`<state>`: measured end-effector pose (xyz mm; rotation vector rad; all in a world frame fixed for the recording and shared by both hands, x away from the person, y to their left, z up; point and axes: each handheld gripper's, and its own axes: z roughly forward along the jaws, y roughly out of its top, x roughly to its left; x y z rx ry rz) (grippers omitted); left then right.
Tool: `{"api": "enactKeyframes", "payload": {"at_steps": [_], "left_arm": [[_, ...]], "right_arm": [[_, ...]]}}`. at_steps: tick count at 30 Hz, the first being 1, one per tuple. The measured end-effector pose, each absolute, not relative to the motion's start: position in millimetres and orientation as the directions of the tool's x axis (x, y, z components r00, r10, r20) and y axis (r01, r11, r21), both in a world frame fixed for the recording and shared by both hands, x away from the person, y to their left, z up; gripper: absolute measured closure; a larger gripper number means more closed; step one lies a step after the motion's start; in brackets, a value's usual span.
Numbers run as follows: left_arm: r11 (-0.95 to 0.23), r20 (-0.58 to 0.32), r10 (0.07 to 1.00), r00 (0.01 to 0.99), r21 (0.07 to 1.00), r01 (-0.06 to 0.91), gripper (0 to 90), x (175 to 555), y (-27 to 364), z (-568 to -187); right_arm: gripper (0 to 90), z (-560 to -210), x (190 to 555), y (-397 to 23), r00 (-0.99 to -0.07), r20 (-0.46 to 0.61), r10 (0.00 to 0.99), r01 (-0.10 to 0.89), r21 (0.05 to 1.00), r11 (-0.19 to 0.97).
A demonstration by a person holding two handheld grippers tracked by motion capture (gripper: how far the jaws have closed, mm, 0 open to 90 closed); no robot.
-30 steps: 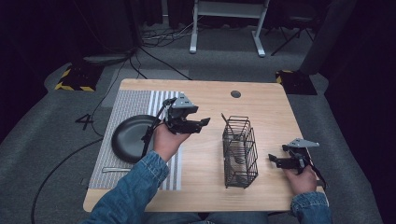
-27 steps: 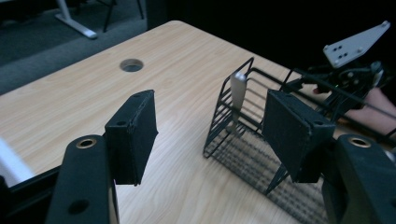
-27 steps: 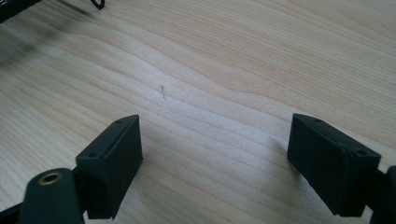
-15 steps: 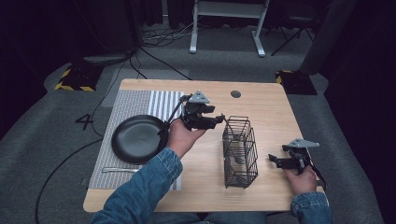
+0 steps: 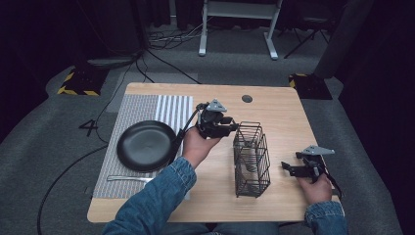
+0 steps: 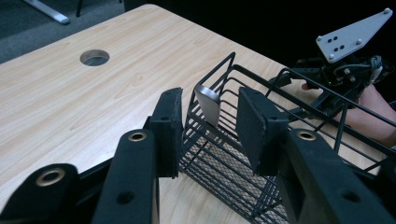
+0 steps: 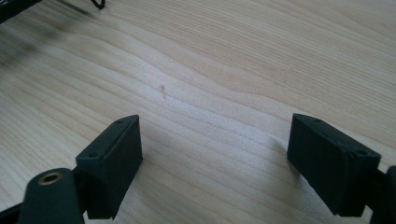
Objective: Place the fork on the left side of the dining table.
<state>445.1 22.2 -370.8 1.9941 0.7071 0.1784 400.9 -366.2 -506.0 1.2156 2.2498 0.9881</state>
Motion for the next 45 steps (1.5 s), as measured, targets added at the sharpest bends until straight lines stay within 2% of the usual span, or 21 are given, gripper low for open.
{"api": "enactKeyframes", "payload": {"at_steps": [7, 13, 17, 20, 27, 35, 45], "left_arm": [[-0.339, -0.19, 0.538, 0.822, 0.843, 0.417, 76.5, 448, 22, -372], [-0.309, -0.25, 0.518, 0.818, 0.837, 0.451, 78.9, 450, 25, -374], [-0.313, -0.239, 0.507, 0.828, 0.844, 0.436, 80.8, 449, 26, -372], [-0.298, -0.249, 0.504, 0.827, 0.848, 0.437, 86.1, 449, 29, -370], [-0.308, -0.247, 0.487, 0.838, 0.849, 0.43, 86.4, 446, 25, -365], [-0.34, -0.179, 0.496, 0.849, 0.86, 0.38, 86.4, 439, 22, -345], [-0.321, -0.154, 0.492, 0.857, 0.883, 0.343, 86.4, 435, 29, -321]], "right_arm": [[18.1, -506, 401, -366, -0.543, -0.013, 0.839, 0.559, 0.741, 0.373], [18.1, -506, 401, -366, -0.543, -0.012, 0.839, 0.559, 0.741, 0.372], [18.1, -506, 401, -366, -0.543, -0.012, 0.839, 0.559, 0.741, 0.372], [18.1, -506, 401, -366, -0.543, -0.012, 0.839, 0.559, 0.741, 0.372], [18.1, -506, 401, -366, -0.543, -0.013, 0.839, 0.559, 0.741, 0.373], [18.1, -506, 401, -366, -0.544, -0.012, 0.839, 0.559, 0.741, 0.372], [18.1, -506, 401, -366, -0.547, -0.012, 0.837, 0.557, 0.741, 0.375]]}}
